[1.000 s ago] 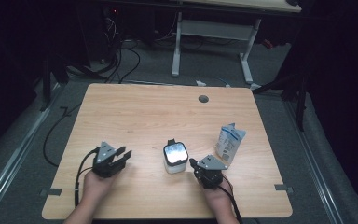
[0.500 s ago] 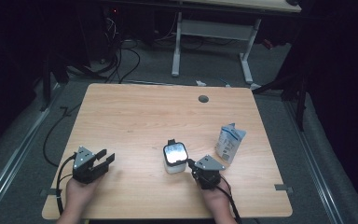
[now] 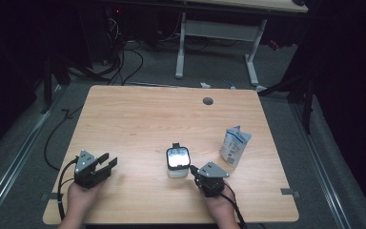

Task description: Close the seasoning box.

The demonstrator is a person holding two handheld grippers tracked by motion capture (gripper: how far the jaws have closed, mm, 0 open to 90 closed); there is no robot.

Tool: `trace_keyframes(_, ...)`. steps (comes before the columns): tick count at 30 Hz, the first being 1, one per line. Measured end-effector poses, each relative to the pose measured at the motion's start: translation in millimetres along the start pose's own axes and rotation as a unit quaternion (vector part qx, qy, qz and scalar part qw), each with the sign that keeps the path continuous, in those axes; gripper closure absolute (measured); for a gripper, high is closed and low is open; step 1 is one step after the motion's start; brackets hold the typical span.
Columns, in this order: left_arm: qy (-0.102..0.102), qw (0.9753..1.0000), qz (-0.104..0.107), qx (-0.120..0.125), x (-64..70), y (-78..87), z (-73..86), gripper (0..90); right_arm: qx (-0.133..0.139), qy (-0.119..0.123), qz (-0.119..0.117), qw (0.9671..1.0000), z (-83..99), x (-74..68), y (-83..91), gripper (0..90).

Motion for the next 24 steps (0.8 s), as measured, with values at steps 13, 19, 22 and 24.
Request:
trace_keyframes(13,-0.002,1.0,0.005,-0.001,0.7,0.9,1.4,57.2,-0.001,0.006,-0.012,0.9999,0.2,-7.3,-1.7,90.0)
trace_keyframes(19,-0.004,1.0,0.007,-0.001,1.8,0.0,1.9,56.9,0.001,0.006,-0.011,0.9999,0.3,-7.1,-1.1,89.8)
trace_keyframes(22,-0.007,0.9999,0.009,-0.002,2.7,-0.6,2.1,56.6,0.002,0.002,-0.006,1.0,0.2,-3.2,1.2,89.5)
trace_keyframes(24,-0.008,0.9999,0.011,-0.002,3.5,-0.8,2.0,56.2,0.004,-0.002,-0.002,1.0,0.4,1.4,3.6,89.0)
Point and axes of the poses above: each handheld gripper's, and its own axes: y roughly backward along the jaws, z roughly out of its underside, x roughly to its right, the point moved 1 cm from there along -y, roughly forward along the jaws, and after that the axes turned 13 degrees about -y, right-handed, at the moved point
